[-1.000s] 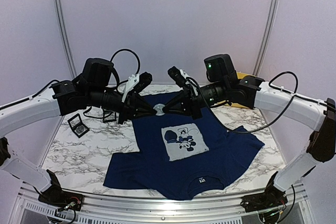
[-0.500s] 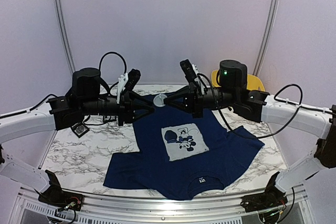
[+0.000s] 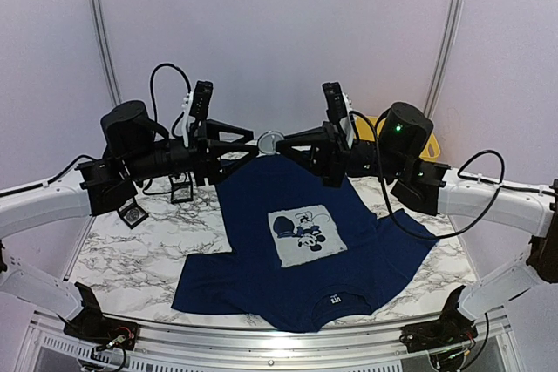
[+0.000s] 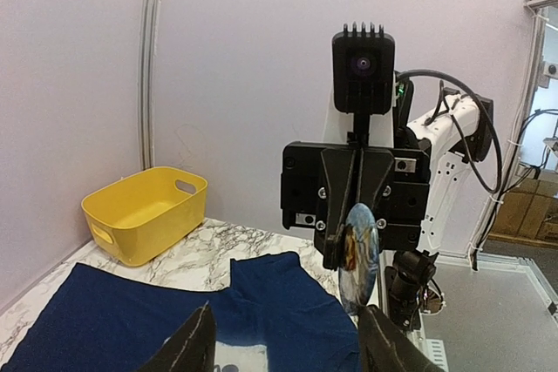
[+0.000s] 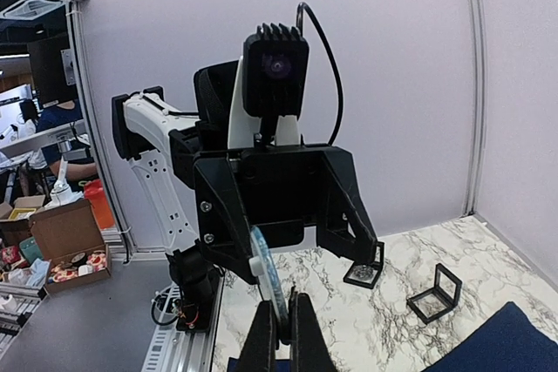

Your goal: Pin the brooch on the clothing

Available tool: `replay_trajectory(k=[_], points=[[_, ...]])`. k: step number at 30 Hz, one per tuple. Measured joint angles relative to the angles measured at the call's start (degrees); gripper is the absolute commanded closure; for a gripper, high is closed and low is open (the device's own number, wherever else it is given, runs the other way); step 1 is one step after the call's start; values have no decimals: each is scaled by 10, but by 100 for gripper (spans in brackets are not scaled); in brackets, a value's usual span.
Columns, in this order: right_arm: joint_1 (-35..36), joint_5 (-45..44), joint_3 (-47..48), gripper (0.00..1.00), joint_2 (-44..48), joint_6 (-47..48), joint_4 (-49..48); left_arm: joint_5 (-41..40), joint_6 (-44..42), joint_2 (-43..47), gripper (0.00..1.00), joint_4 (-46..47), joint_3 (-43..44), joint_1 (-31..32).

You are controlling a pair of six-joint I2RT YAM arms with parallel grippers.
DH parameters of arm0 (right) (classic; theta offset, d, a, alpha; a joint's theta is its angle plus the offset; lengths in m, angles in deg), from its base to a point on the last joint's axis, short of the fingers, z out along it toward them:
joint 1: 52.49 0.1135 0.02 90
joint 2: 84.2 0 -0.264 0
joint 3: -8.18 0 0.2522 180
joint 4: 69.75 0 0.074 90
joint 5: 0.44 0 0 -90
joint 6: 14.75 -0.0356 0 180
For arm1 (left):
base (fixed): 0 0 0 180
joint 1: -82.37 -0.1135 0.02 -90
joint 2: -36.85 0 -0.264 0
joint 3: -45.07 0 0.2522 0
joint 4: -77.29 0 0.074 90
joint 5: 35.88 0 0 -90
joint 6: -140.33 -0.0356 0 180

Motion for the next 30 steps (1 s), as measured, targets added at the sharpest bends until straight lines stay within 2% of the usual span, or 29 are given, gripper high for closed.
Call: replay_trajectory(k=[4,9,10,13,15,16,23,26,28,30], points=[[0,-3,0,100,0,0,-3,10,3,-6,36,4,7,0],[4,-14,0,100,-5,0,1,34,-2,-10,38,8,9,11],[4,-16,0,100,-7,0,3,38,-3,-11,45,9,9,14],[5,-17,0,100,-10,0,7,41,-3,-12,82,8,10,15],[5,-17,1,100,-11,1,11,40,-5,-14,97,9,12,15],[5,-17,2,100,-11,1,14,39,-6,-15,100,9,14,15],[5,-16,11,100,-11,3,26,34,-7,-16,100,13,16,12],[5,-17,11,100,-9,5,30,33,-7,-16,92,12,16,12],[5,-19,12,100,-8,10,34,32,-6,-16,94,12,15,13],[5,-21,12,100,-7,14,37,30,-6,-16,100,11,15,13]])
